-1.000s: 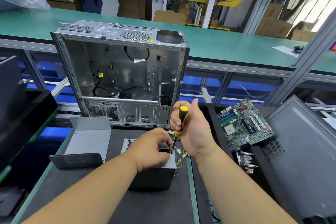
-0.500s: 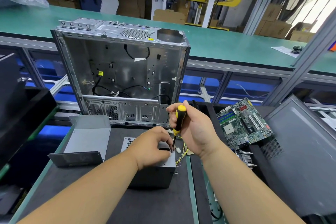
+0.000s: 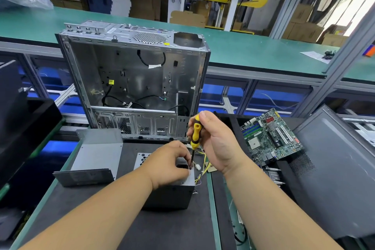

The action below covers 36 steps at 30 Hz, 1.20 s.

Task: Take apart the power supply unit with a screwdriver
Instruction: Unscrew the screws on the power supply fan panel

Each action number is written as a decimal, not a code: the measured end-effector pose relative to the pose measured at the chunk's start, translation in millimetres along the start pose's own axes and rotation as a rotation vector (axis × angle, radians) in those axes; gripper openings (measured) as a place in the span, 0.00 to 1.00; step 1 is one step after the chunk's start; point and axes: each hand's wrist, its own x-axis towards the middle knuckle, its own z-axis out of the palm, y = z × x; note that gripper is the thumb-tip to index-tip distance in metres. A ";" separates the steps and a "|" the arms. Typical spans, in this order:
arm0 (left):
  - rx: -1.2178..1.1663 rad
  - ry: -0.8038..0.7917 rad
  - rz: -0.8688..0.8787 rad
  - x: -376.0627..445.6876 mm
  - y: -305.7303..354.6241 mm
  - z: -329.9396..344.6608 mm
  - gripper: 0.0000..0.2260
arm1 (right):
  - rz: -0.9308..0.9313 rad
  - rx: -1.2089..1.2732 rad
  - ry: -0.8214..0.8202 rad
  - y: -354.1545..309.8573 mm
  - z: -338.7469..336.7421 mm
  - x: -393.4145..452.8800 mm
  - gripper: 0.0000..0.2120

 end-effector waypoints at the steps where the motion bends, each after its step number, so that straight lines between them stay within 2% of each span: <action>1: 0.010 -0.001 0.003 0.1 -0.1 0.3 0.05 | 0.007 -0.003 0.005 -1.3 -0.7 -0.2 0.11; 6: 0.033 0.010 0.009 -0.4 -0.3 2.2 0.06 | 0.059 0.067 0.011 -3.8 2.3 -2.2 0.23; 13: 0.076 0.044 0.030 1.6 -1.8 5.6 0.05 | 0.049 0.132 0.018 -2.6 9.6 -3.0 0.24; 15: 0.101 0.058 0.037 1.8 -1.3 7.1 0.04 | 0.052 0.131 -0.012 -4.6 8.9 -4.2 0.22; 18: 0.184 0.065 0.076 1.7 0.4 7.2 0.04 | 0.006 0.031 -0.005 -2.2 4.7 -6.2 0.12; 22: 0.384 0.105 0.143 1.9 3.6 7.3 0.06 | -0.004 -0.063 0.018 1.3 -1.5 -7.5 0.08; 30: 0.663 0.114 0.200 2.0 11.2 14.1 0.09 | -0.002 -0.041 0.026 -3.1 -1.9 -8.9 0.13; 33: 0.682 0.110 0.183 2.8 10.7 15.1 0.11 | -0.030 -0.075 0.062 -3.3 -3.7 -8.5 0.10; 36: 0.668 0.116 0.149 4.1 13.6 14.8 0.12 | -0.045 -0.015 0.068 -6.4 -6.7 -7.9 0.13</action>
